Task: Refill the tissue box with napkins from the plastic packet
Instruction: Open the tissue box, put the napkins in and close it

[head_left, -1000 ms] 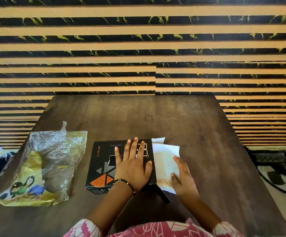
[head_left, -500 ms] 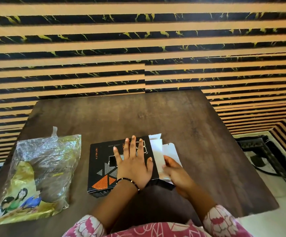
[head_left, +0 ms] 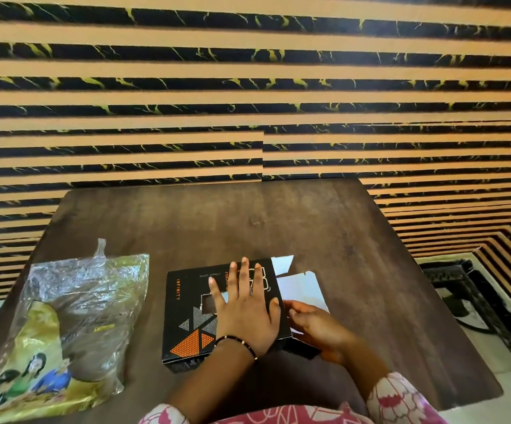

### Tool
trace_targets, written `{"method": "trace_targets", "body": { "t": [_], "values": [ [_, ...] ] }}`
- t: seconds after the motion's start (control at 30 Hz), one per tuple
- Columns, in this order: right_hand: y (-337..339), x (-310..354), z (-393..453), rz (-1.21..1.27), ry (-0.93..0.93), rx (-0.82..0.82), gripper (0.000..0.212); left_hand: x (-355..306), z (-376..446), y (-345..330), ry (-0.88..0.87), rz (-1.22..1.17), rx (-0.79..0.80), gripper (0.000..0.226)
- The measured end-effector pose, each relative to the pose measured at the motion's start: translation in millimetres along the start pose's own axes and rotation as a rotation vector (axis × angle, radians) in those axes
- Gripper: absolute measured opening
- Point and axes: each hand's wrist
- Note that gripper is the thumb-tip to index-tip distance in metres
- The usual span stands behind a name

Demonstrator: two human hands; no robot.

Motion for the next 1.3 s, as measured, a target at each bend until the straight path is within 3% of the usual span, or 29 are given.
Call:
{"method": "trace_targets", "body": {
  "t": [0.27, 0.6, 0.77, 0.93, 1.03, 1.13, 1.3],
  "values": [
    [-1.7, 19.9, 6.5, -0.028, -0.09, 0.213, 0.041, 2.1, -0.5, -1.2, -0.02, 0.004, -0.002, 0.08],
    [12.8, 5.2, -4.3, -0.24, -0.057, 0.284, 0.032, 3.3, -1.6, -0.5, -0.029, -0.013, -0.007, 0.077],
    [34.9, 7.4, -22.1, -0.502, -0.066, 0.456, 0.059, 4.3, -5.8, 1.4, -0.063, -0.007, -0.01, 0.075],
    [28.4, 3.1, -11.5, -0.721, 0.231, 0.11, 0.049, 3.2, -5.2, 2.3, -0.062, -0.011, -0.007, 0.078],
    [25.6, 4.2, 0.0, -0.738, 0.301, -0.119, 0.049, 3.7, -4.7, 1.4, -0.064, 0.015, -0.009, 0.08],
    [18.5, 5.8, 10.5, -0.765, 0.297, -0.164, 0.055, 2.5, -5.2, 1.9, -0.074, 0.024, 0.0, 0.097],
    [6.5, -6.2, 27.2, -0.812, 0.314, -0.249, 0.045, 1.1, -4.6, 2.8, -0.053, 0.004, 0.002, 0.115]
  ]
}}
Point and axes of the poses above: each hand's wrist, its own z-axis towards the middle knuckle, its own y-axis out of the back of the hand, x = y × z, and after that the axes turned 2 degrees about y, right-handed
